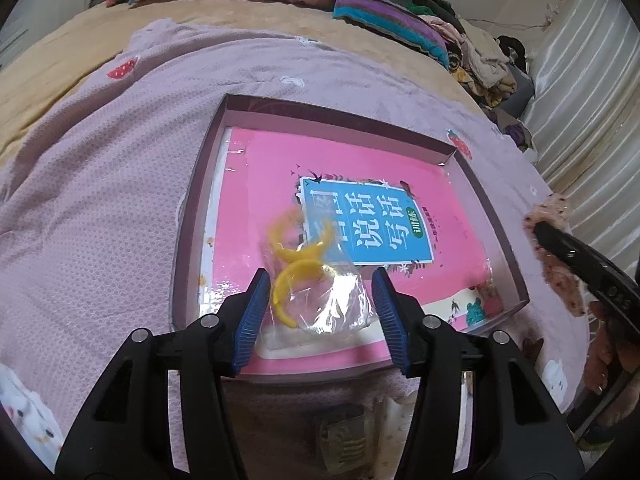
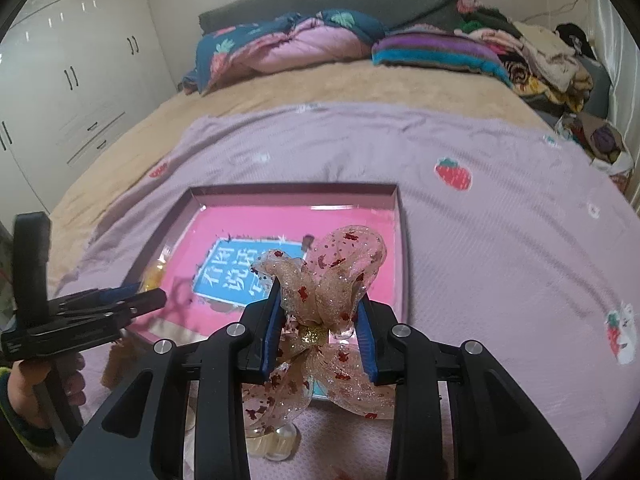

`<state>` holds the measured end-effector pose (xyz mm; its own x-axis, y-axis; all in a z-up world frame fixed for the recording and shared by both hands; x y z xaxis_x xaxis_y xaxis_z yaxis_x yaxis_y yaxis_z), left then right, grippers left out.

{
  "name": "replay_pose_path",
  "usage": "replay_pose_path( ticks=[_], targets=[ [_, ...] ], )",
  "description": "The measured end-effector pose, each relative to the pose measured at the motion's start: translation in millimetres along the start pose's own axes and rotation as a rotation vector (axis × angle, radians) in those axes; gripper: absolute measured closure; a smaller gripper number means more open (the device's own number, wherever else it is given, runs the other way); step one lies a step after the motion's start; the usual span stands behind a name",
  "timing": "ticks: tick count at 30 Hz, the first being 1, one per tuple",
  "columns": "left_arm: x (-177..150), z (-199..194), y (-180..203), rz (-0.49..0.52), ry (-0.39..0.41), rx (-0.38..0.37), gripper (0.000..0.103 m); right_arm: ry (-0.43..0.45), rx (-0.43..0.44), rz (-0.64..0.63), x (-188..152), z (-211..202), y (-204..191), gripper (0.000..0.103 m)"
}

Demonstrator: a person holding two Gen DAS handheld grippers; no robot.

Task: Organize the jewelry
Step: 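Carry the bangles into the tray and open the left gripper while the right gripper drops the bow there, then lift both open grippers up and away from the tray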

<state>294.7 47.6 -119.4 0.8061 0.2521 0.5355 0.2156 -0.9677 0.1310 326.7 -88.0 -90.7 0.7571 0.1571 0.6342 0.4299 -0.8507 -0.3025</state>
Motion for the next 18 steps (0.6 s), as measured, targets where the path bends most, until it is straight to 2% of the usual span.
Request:
replay_pose_path(
  ticks=[2,9,15,18],
  targets=[
    [0,-3,1,0.011,0.013,0.004,0.048,-0.017,0.004,0.006,-6,9,1,0.071],
    [1,-19,-2,0.041,0.061,0.035,0.037,-0.051,0.004,0.032,-20,24,5,0.068],
    [2,-37,-10,0.036,0.097,0.071,0.02,-0.04,0.006,0.047,-24,18,5,0.052],
    [0,-45,-14,0.035,0.111,0.091,0.015,-0.024,0.013,0.06,-25,10,3,0.041]
  ],
)
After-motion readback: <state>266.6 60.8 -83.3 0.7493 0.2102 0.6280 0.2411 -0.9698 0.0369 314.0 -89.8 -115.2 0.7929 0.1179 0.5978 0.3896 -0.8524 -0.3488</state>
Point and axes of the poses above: each gripper's, at about its wrist camera, not at the fingertips, and z roughly the way its jaws point, y to its right, x to its top, the point moved 10 cm from there along z, roughly the way its jaws point, and after that the axes turned 12 degrees about x, right-handed, at the moved point
